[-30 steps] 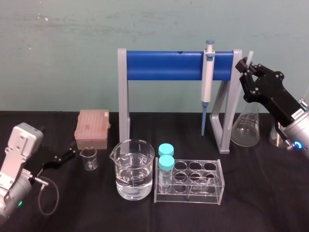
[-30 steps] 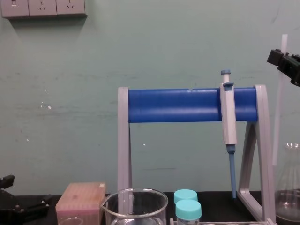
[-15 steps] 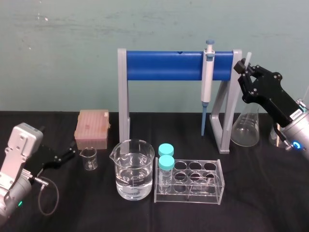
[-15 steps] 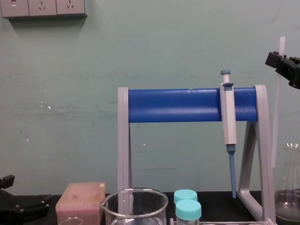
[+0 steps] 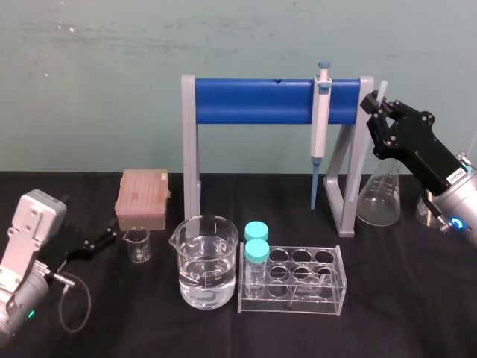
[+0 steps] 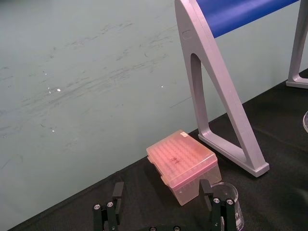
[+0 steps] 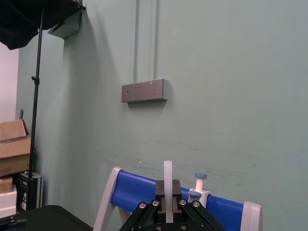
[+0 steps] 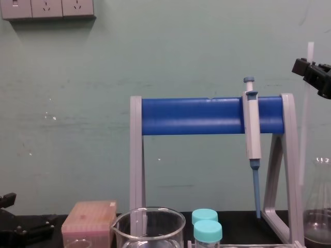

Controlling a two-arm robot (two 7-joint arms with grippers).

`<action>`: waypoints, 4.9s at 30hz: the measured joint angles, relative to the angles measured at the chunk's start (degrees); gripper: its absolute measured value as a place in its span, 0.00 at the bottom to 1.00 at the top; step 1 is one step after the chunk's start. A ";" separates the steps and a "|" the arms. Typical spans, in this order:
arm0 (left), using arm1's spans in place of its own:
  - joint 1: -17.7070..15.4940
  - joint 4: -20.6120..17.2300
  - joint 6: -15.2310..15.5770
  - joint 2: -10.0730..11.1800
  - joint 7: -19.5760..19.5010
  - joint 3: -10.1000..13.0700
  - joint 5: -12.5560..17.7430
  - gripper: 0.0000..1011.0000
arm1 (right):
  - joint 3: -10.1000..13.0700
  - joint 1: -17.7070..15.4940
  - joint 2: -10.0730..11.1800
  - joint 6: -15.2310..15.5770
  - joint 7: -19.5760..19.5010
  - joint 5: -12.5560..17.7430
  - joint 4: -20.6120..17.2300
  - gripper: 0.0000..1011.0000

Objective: Pick up the stirring rod with one hand, then place it down.

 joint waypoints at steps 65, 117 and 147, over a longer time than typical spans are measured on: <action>0.00 0.00 0.00 0.00 0.00 0.00 0.00 0.99 | -0.02 -0.91 0.55 0.14 0.13 -0.20 -0.80 0.07; 0.00 0.00 0.00 0.00 0.00 0.00 0.00 0.99 | -14.25 2.09 1.83 5.72 7.85 1.70 5.55 0.07; 0.00 0.00 0.00 0.00 0.00 0.00 0.00 0.99 | -15.60 2.24 1.10 6.85 6.69 -1.09 8.36 0.07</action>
